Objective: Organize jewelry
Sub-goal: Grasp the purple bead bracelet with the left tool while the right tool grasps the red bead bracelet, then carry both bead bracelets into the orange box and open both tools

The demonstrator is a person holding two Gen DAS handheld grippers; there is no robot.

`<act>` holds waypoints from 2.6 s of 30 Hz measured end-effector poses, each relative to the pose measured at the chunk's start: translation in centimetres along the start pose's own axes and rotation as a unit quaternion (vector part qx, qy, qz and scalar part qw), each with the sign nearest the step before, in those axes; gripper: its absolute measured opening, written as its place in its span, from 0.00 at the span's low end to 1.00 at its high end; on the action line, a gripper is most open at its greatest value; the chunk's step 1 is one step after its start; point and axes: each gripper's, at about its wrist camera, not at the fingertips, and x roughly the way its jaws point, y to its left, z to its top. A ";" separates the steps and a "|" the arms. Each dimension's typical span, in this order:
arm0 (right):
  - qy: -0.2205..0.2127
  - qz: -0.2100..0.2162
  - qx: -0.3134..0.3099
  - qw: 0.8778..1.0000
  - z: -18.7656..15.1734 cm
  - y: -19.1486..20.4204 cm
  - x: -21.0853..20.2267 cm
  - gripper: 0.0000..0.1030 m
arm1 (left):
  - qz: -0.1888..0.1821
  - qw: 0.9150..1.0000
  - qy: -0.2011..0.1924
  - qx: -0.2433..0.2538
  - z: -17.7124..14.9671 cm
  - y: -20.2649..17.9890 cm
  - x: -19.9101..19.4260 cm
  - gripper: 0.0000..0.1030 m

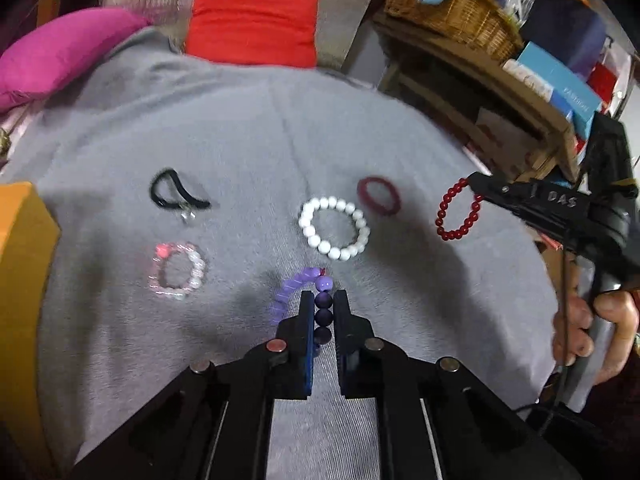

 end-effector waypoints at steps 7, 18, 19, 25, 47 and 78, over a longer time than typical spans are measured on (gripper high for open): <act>-0.015 0.030 -0.025 0.999 -0.6 3.0 -0.9 0.10 | -0.005 0.997 -0.077 -0.018 0.6 1.6 -6.7 0.09; -0.012 0.064 -0.082 0.995 -3.1 9.1 -1.1 0.10 | 0.041 0.989 -0.132 -0.048 -0.5 4.9 -12.0 0.09; -0.010 0.066 -0.086 0.994 -3.4 9.5 -1.0 0.10 | 0.048 0.988 -0.137 -0.051 -0.6 5.3 -12.6 0.09; 0.001 0.082 -0.119 0.990 -5.2 12.5 -0.7 0.10 | 0.068 0.979 -0.179 -0.073 -1.6 7.9 -16.6 0.09; 0.093 0.238 -0.182 0.950 -10.0 34.4 4.0 0.10 | 0.149 0.948 -0.132 -0.250 -6.3 23.3 -19.1 0.09; 0.060 0.124 -0.139 0.981 -3.8 24.3 4.0 0.14 | 0.203 0.949 -0.119 -0.208 -2.2 21.6 -15.1 0.19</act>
